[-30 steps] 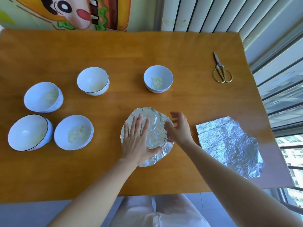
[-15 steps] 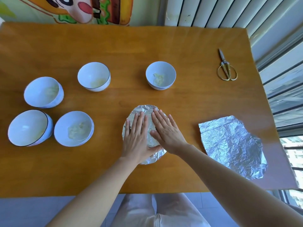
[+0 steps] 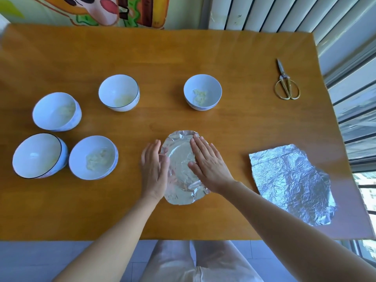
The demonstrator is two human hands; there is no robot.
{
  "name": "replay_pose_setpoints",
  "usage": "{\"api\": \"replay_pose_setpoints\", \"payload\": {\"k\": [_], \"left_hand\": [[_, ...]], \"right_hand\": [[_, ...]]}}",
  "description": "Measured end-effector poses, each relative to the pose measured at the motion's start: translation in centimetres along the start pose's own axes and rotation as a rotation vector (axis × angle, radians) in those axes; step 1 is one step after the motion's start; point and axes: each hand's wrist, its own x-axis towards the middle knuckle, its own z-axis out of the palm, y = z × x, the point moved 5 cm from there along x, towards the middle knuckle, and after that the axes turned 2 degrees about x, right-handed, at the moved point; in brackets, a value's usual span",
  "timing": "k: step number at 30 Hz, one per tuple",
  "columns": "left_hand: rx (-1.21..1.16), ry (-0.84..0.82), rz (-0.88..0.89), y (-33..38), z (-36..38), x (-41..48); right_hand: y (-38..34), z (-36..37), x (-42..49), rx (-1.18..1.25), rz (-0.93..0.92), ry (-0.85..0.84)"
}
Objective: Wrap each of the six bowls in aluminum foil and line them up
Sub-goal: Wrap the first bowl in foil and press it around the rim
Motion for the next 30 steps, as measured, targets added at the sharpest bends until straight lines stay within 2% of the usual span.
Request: {"api": "replay_pose_setpoints", "payload": {"k": [2,4,5,7,11,14,16,17,20,22,24,27,30], "left_hand": [[0.141,0.054,0.203,1.7,-0.7,0.5],[0.267,-0.032,0.447,3.8,0.0,1.2],[0.319,-0.099,0.521,4.6,0.7,1.6],[0.397,-0.198,0.544,5.5,2.1,2.5],[0.381,-0.325,0.321,4.4,3.5,4.4],[0.119,-0.372,0.165,3.2,3.5,5.6],[0.003,-0.306,0.05,2.3,2.8,6.1],[0.036,-0.229,0.017,1.8,2.2,5.9],[0.184,0.047,0.047,2.4,-0.2,3.5],[0.133,0.077,0.056,2.8,0.2,1.1],[-0.057,0.004,-0.043,2.4,1.7,-0.6],[-0.483,-0.013,-0.293,0.3,3.4,-1.4],[-0.623,-0.068,-0.362,-1.2,4.4,-1.0]], "right_hand": [[-0.1,0.0,0.0,0.0,-0.003,0.011],[-0.2,-0.1,-0.1,0.001,-0.01,0.024],[-0.2,-0.1,-0.2,0.004,-0.014,0.029],[-0.3,-0.1,-0.2,0.013,-0.014,0.034],[-0.1,-0.1,-0.2,0.013,0.003,0.046],[-0.2,-0.1,-0.2,0.028,0.0,0.045],[-0.2,-0.2,-0.3,0.046,0.001,0.049],[-0.3,-0.2,-0.3,0.055,0.001,0.047],[-0.3,-0.1,-0.4,0.076,0.0,0.05],[-0.2,-0.1,-0.4,0.092,0.004,0.054],[-0.2,-0.1,-0.4,0.106,0.006,0.055],[-0.2,0.0,-0.4,0.114,0.002,0.054],[-0.2,0.0,-0.4,0.133,0.01,0.057]]}}
